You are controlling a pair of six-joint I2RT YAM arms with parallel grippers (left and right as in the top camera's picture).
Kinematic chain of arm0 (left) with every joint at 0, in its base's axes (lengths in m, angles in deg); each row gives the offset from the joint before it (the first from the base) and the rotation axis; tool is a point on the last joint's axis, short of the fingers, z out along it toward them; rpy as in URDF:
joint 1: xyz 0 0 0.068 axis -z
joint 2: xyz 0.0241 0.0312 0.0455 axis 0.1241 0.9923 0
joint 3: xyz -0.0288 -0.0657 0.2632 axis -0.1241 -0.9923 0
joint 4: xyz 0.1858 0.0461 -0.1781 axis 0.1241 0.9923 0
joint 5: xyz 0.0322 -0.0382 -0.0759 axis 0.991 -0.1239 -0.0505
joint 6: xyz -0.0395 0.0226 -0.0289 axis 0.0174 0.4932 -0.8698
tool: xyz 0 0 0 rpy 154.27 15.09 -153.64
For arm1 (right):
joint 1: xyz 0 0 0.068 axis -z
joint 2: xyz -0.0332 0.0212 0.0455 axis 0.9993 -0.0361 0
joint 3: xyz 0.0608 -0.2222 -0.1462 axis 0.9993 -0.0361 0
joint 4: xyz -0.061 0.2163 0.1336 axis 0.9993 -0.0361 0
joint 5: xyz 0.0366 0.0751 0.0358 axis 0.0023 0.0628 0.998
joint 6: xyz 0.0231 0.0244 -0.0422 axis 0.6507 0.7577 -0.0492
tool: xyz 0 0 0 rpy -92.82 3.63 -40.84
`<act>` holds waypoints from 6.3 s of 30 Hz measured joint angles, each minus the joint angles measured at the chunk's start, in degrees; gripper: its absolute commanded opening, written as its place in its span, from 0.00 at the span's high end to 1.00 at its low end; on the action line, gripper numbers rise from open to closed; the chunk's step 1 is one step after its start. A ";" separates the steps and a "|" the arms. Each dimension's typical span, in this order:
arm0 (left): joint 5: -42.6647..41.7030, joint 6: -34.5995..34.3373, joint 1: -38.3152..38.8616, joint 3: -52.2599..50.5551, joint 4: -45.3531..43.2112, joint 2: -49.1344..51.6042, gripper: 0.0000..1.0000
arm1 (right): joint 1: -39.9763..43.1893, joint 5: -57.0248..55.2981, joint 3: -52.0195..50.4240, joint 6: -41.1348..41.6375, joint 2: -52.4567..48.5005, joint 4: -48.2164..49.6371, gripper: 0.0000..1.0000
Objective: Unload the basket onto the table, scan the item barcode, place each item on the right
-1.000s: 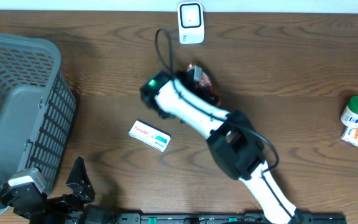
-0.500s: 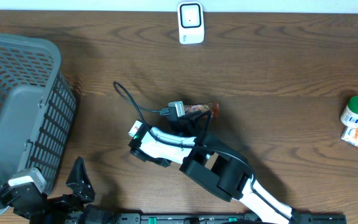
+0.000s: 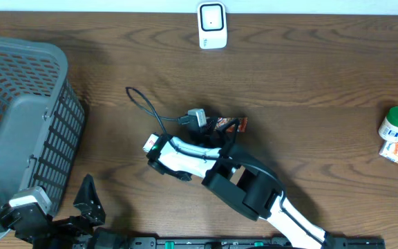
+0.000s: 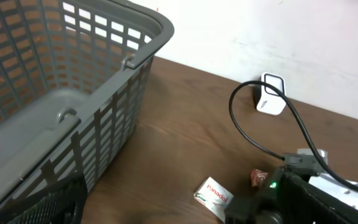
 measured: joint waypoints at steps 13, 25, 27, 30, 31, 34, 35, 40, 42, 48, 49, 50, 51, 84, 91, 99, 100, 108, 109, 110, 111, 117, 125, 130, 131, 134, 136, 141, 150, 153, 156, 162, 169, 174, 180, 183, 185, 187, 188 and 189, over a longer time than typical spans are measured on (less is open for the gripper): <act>0.02 0.00 0.00 0.00 0.00 0.00 0.03 | 0.52 6.47 0.07 -48.17 1.05 39.93 0.01; 0.02 0.00 0.00 0.00 0.02 0.00 0.03 | 0.59 12.20 0.87 -66.71 3.15 41.62 0.01; 0.02 0.00 0.00 0.00 0.02 0.00 0.03 | 0.59 13.29 0.85 -67.71 3.72 40.87 0.01; 0.02 0.00 0.00 0.00 0.02 0.00 0.03 | 0.61 16.09 0.61 -69.07 5.40 40.17 0.01; 0.02 0.00 0.00 0.00 0.02 0.00 0.03 | 0.59 17.14 0.42 -69.64 6.29 40.02 0.01; 0.02 0.00 0.00 0.00 0.02 0.00 0.03 | 0.59 19.32 0.20 -71.08 9.57 39.87 0.01; 0.02 0.00 0.00 0.00 0.00 0.00 0.03 | 0.59 20.06 0.20 -71.78 10.84 39.87 0.01; 0.02 0.00 0.00 0.00 0.02 0.00 0.03 | 0.72 29.53 0.20 -74.84 17.84 38.14 0.01; 0.02 0.00 0.00 0.00 0.02 0.00 0.03 | 0.94 34.53 0.24 -74.16 19.10 36.87 0.01; 0.02 0.00 0.00 0.00 0.00 0.00 0.03 | 9.05 60.39 0.22 -66.93 19.45 32.92 0.03; 0.02 0.00 0.00 0.00 0.00 0.00 0.03 | 11.34 64.63 0.22 -66.25 19.45 32.92 0.04; 0.02 0.00 0.00 0.00 0.02 0.00 0.03 | 13.51 68.04 0.22 -65.79 19.45 32.85 0.04; 0.02 0.00 0.00 0.00 0.02 0.00 0.03 | 15.87 71.36 0.22 -65.31 19.45 32.72 0.04; 0.02 0.00 0.00 0.00 0.02 0.00 0.02 | 47.34 127.64 -30.42 -64.30 24.26 66.90 0.02; 0.02 0.00 0.00 0.00 0.02 0.00 0.03 | 46.14 127.93 -32.11 -57.96 24.41 71.89 0.13; 0.02 0.00 0.00 0.00 0.02 0.00 0.03 | 43.74 117.79 -33.16 -54.36 23.71 74.25 0.99; 0.02 0.00 0.00 0.00 0.02 0.00 0.03 | 43.52 117.13 -33.42 -54.21 23.56 75.41 0.99; 0.02 0.00 0.00 0.00 0.02 0.00 0.03 | 42.69 109.11 -33.94 -55.54 25.68 78.20 0.98; 0.02 0.00 0.00 0.00 0.00 0.00 0.03 | 42.77 107.58 -34.38 -56.13 26.88 77.22 0.99; 0.02 0.00 0.00 0.00 0.00 0.00 0.03 | 43.12 105.79 -35.06 -57.20 28.89 75.78 0.99; 0.02 0.00 0.00 0.00 0.00 0.00 0.02 | 43.56 102.97 -35.80 -58.88 32.85 74.03 0.99; 0.02 0.00 0.00 0.00 0.02 0.02 0.02 | 43.39 86.73 -34.75 -67.82 56.92 60.89 0.98; 0.02 0.00 0.00 -0.02 0.02 0.02 0.03 | 40.02 55.39 -33.70 -78.86 68.28 53.18 0.98; 0.02 0.00 0.00 -0.02 0.02 0.02 0.03 | 34.45 40.79 -33.70 -82.86 65.37 51.91 0.98; 0.02 0.00 0.00 -0.02 0.02 0.02 0.03 | 33.16 38.34 -33.70 -83.67 64.39 51.69 0.98; 0.02 0.00 0.00 -0.02 0.02 0.02 0.03 | 27.85 33.07 -33.70 -86.09 60.83 51.52 0.98; 0.02 0.00 0.00 -0.02 0.02 0.02 0.03 | 24.28 30.53 -33.70 -88.28 57.99 51.49 0.99; 0.02 0.00 0.00 -0.02 0.02 0.02 0.03 | 15.37 28.33 -33.75 -92.35 48.63 50.42 0.99; 0.02 0.00 0.00 -0.02 0.00 0.02 0.03 | -1.79 27.39 -33.83 -94.40 38.71 49.92 0.94; 0.02 0.00 0.00 -0.02 0.02 0.02 0.03 | -8.46 30.56 -33.83 -93.53 38.64 51.01 0.63; 0.00 0.00 0.00 -0.02 0.00 0.02 0.03 | -14.01 35.15 -33.83 -91.38 38.64 52.33 0.39; 0.00 0.00 0.00 -0.02 0.00 0.02 0.03 | -15.54 44.11 -33.83 -83.82 38.64 52.87 0.17; 0.02 0.00 0.00 -0.02 0.02 0.02 0.03 | -12.98 51.80 -33.07 -76.11 39.50 52.68 0.87; 0.02 0.00 0.00 -0.02 0.02 0.02 0.03 | -7.50 56.92 -32.15 -73.85 44.81 52.28 0.99; 0.02 0.00 0.00 -0.02 0.02 0.02 0.03 | 4.07 61.81 -31.45 -71.93 50.40 48.46 0.99; 0.02 0.00 0.00 -0.02 0.02 0.02 0.03 | 9.57 64.52 -31.43 -71.47 50.07 47.43 0.99; 0.02 0.00 0.00 -0.02 0.02 0.02 0.03 | 12.55 66.71 -31.45 -71.28 49.24 47.34 0.99; 0.02 0.00 0.00 -0.02 0.02 0.02 0.03 | 14.75 68.63 -31.43 -71.12 47.95 47.32 0.99; 0.02 0.00 0.00 -0.02 0.02 0.02 0.03 | 15.47 69.26 -31.43 -71.06 47.19 47.30 0.99; 0.02 0.00 0.00 -0.02 0.02 0.02 0.03 | 16.02 69.99 -31.43 -71.04 46.36 47.32 0.99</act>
